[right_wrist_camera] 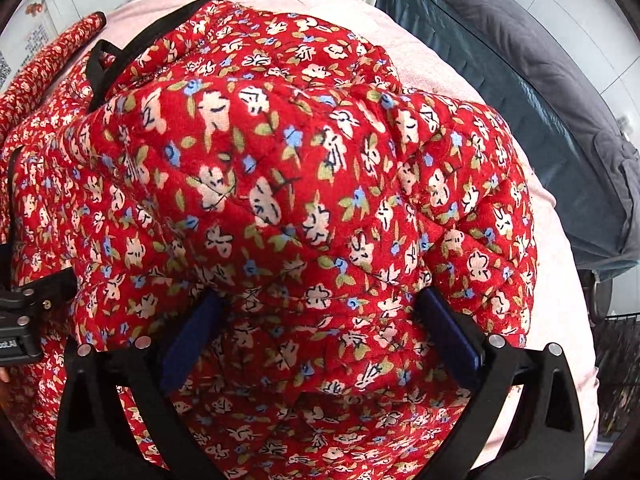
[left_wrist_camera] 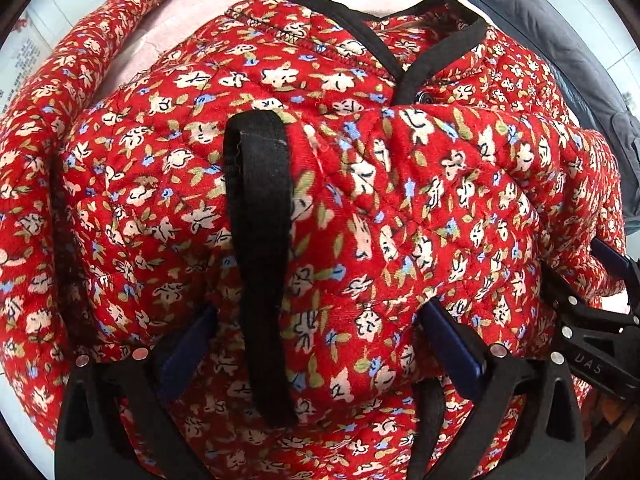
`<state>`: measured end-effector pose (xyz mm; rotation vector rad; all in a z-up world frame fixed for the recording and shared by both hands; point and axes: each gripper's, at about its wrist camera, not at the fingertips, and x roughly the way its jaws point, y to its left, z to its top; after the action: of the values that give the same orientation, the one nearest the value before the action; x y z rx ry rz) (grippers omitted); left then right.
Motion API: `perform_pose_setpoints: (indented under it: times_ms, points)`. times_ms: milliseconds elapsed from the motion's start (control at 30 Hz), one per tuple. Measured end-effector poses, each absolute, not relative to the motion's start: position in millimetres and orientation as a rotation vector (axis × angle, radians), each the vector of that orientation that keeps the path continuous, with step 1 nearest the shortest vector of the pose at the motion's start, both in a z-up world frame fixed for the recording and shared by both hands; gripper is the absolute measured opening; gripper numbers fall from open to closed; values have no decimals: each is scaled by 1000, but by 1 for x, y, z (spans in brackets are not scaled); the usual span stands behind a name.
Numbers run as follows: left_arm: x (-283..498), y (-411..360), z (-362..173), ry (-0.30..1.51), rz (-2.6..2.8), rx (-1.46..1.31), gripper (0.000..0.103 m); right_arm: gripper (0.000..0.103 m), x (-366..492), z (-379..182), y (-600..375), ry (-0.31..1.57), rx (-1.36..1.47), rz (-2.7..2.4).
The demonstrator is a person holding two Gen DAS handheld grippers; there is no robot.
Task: Fold large clothes
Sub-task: 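Release the folded panel and smooth it with both grippers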
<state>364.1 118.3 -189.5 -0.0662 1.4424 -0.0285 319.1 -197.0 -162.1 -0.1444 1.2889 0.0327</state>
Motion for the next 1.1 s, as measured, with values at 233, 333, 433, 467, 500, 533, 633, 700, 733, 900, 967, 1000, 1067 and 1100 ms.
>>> perform_pose_setpoints:
  times_ms: [233,333,433,467,500,533,633,700,733,900,967,1000,1067,1100]
  points:
    - [335,110,-167,1405,-44,-70,98,97,297,-118,-198,1239,-82,43]
    - [318,110,-146,1354,-34,-24,97,97,282,-99,-192,1231,-23,102]
    - [297,108,-128,1310,-41,29,97,97,259,-81,-186,1216,16,140]
    - [288,109,-123,1304,-54,36,97,97,252,-77,-185,1215,31,148]
    - [282,110,-120,1303,-61,38,97,97,246,-75,-184,1218,45,156]
    - [273,113,-117,1303,-63,41,97,97,238,-73,-180,1230,72,176]
    - [251,125,-110,1291,-46,32,97,97,221,-77,-174,1250,99,194]
    - [238,136,-111,1285,-32,25,97,97,210,-83,-174,1262,108,204]
    - [232,142,-110,1285,-22,22,97,97,201,-85,-170,1273,112,211]
    - [219,168,-94,1253,-38,-2,94,97,169,-95,-154,1318,140,233]
    - [214,175,-82,1226,-35,5,93,97,159,-93,-152,1317,143,235]
    - [212,181,-74,1190,10,31,93,97,155,-92,-152,1315,142,232]
    - [212,194,-61,1144,55,36,93,97,147,-92,-153,1315,142,221]
    - [215,206,-54,1126,69,11,93,97,144,-92,-153,1319,144,216]
